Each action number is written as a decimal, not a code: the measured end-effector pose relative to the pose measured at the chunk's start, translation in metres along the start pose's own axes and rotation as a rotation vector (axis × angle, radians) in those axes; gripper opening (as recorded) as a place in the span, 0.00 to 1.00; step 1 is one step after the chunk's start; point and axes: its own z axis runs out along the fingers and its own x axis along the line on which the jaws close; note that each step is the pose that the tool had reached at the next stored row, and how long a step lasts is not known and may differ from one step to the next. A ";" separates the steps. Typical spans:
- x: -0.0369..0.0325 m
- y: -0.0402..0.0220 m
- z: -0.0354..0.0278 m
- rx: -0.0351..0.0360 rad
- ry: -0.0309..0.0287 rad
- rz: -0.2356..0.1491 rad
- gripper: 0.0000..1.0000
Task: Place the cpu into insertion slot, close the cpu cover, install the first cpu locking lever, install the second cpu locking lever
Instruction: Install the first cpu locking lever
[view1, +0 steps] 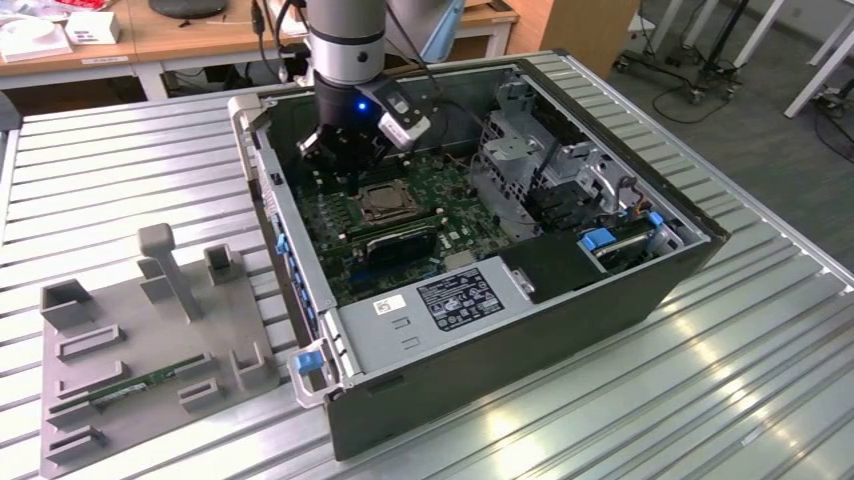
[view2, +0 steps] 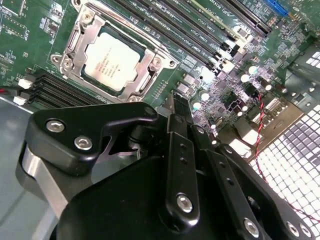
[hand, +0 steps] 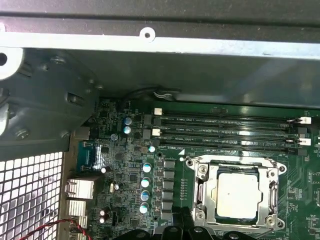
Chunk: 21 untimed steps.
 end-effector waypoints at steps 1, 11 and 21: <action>0.0001 0.0000 0.0000 0.0000 0.0000 0.000 0.11; 0.0002 0.0000 0.0000 -0.0061 -0.0003 0.000 0.11; 0.0002 -0.0007 0.0000 -0.0521 -0.0025 0.001 0.11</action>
